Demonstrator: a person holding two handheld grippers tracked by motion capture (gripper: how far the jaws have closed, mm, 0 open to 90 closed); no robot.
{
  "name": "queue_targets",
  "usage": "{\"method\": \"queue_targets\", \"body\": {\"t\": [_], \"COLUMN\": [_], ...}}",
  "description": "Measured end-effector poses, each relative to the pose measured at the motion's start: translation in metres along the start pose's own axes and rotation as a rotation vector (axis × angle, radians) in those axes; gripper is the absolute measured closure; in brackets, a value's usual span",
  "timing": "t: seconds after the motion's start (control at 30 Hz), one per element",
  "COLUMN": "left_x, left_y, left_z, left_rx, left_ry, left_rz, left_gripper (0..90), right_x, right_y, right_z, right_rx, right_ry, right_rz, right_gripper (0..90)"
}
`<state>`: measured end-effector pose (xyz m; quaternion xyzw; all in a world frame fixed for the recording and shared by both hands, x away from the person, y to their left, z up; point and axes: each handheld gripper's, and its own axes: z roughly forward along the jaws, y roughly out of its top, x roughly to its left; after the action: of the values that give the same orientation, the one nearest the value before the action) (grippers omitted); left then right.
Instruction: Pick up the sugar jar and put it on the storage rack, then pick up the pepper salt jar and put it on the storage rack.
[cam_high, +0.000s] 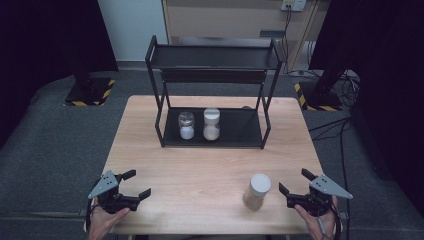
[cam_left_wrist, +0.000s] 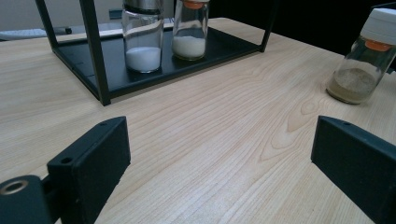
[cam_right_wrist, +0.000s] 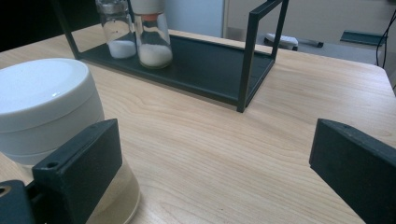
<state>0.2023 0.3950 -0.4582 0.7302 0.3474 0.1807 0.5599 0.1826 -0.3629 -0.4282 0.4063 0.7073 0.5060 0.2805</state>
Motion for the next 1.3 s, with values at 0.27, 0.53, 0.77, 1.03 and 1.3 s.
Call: {"method": "queue_targets", "body": {"t": [0.27, 0.53, 0.77, 1.03, 1.3], "left_x": [0.000, -0.001, -0.001, -0.001, -0.001], "left_y": [0.000, 0.000, 0.000, 0.001, 0.001], "left_z": [0.000, 0.000, 0.000, 0.001, 0.001], "left_rx": [0.002, 0.005, 0.009, 0.012, 0.013], "left_ry": [0.000, 0.004, 0.011, 0.014, 0.014], "left_rz": [0.001, 0.001, 0.000, -0.003, -0.005], "left_gripper": [3.6, 3.5, 3.3, 3.1, 3.0], "right_x": [0.001, 0.003, -0.002, -0.004, 0.001], "right_y": [0.003, 0.012, 0.021, 0.044, 0.065], "right_z": [-0.001, -0.003, -0.005, -0.015, -0.019], "right_rx": [0.007, 0.028, 0.032, 0.007, -0.006], "right_ry": [-0.012, -0.032, -0.013, 0.020, 0.057], "right_rz": [0.011, 0.012, 0.029, 0.004, -0.024], "right_gripper": [2.6, 2.5, 3.7, 5.3, 5.3]}}
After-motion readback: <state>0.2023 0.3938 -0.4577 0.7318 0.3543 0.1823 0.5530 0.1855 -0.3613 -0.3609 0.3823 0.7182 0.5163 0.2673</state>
